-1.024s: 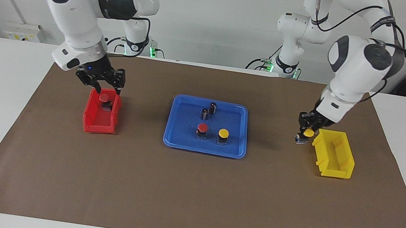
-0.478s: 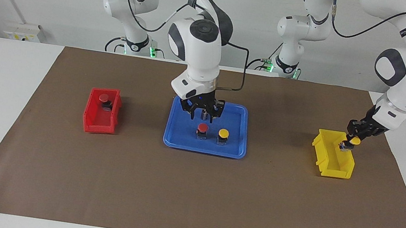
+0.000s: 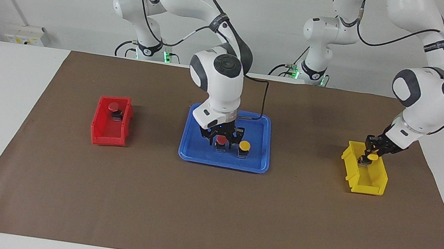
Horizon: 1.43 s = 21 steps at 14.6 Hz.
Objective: Sort red and yellow buttons by color
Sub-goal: 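Grasp the second red button with the right gripper while the left gripper releases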
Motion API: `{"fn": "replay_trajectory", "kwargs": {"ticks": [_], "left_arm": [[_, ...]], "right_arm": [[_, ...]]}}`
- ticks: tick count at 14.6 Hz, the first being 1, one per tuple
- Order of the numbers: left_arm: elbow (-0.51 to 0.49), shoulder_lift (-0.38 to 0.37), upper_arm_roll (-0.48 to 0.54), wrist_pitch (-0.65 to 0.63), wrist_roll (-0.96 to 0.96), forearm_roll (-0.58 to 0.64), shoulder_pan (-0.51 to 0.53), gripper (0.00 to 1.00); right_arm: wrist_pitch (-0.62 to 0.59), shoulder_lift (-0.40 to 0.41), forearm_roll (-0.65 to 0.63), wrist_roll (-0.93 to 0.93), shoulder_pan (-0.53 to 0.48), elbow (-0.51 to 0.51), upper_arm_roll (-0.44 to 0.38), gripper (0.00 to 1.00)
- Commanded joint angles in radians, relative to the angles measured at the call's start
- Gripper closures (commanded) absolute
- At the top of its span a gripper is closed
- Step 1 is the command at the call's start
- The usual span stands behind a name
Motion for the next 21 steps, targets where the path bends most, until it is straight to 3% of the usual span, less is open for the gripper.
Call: {"fn": "replay_trajectory", "kwargs": {"ticks": [1, 2, 4, 7, 9, 14, 17, 21], "left_arm": [[-0.069, -0.012, -0.008, 0.086, 0.023, -0.001, 0.011, 0.99], [-0.066, -0.011, -0.008, 0.085, 0.018, -0.001, 0.011, 0.91], [-0.028, -0.009, -0.008, 0.061, 0.004, -0.001, 0.008, 0.19], [0.114, -0.009, -0.007, -0.103, 0.003, -0.003, 0.008, 0.16], [0.206, -0.018, -0.008, -0.194, 0.004, -0.001, -0.003, 0.00], [0.512, -0.017, -0.020, -0.534, -0.026, -0.001, -0.058, 0.00], [0.551, -0.028, -0.020, -0.584, -0.048, 0.001, -0.078, 0.00], [0.541, -0.038, -0.023, -0.585, -0.057, 0.001, -0.078, 0.00]], "right_arm": [[0.038, -0.027, -0.010, 0.015, 0.011, -0.059, 0.001, 0.32], [0.052, -0.030, -0.010, 0.018, 0.014, -0.080, 0.001, 0.33], [0.075, -0.037, -0.010, 0.020, 0.016, -0.108, 0.001, 0.33], [0.074, -0.041, -0.010, 0.020, 0.022, -0.116, 0.001, 0.34], [0.074, -0.042, -0.010, 0.020, 0.024, -0.124, 0.002, 0.35], [0.074, -0.051, 0.002, 0.021, 0.028, -0.137, 0.002, 0.38], [0.074, -0.051, 0.004, 0.032, 0.030, -0.137, 0.002, 0.39], [0.069, -0.051, 0.004, 0.029, 0.030, -0.136, 0.004, 0.61]]}}
